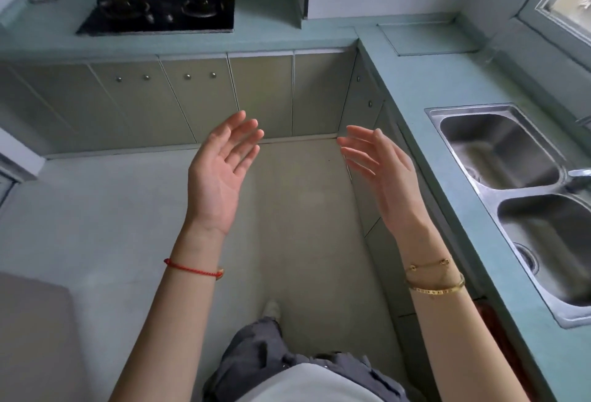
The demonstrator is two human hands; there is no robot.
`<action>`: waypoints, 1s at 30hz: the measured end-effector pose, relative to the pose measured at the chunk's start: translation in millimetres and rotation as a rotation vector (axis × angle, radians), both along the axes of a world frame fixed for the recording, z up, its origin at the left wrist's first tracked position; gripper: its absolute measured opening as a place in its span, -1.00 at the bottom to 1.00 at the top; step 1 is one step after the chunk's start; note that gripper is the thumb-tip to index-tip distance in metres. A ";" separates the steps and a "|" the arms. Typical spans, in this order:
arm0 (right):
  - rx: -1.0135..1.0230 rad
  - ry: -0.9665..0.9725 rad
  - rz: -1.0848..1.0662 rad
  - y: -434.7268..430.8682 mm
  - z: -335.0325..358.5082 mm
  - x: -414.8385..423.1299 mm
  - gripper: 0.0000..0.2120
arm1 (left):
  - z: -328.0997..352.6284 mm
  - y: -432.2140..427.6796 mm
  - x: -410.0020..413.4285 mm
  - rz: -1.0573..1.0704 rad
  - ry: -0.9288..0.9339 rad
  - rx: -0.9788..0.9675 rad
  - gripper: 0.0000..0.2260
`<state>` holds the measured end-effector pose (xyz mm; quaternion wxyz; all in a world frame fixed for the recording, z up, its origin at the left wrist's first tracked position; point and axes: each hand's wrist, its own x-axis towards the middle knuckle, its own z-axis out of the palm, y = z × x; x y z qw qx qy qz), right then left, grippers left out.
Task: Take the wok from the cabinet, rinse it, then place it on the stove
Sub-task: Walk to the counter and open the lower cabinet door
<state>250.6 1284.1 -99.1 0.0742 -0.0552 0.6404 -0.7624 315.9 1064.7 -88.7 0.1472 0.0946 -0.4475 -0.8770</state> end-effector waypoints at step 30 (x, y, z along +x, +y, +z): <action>-0.007 -0.040 0.072 29.2 -10.5 24.2 -0.63 | -7.7 42.0 39.6 0.072 -0.017 0.019 -0.69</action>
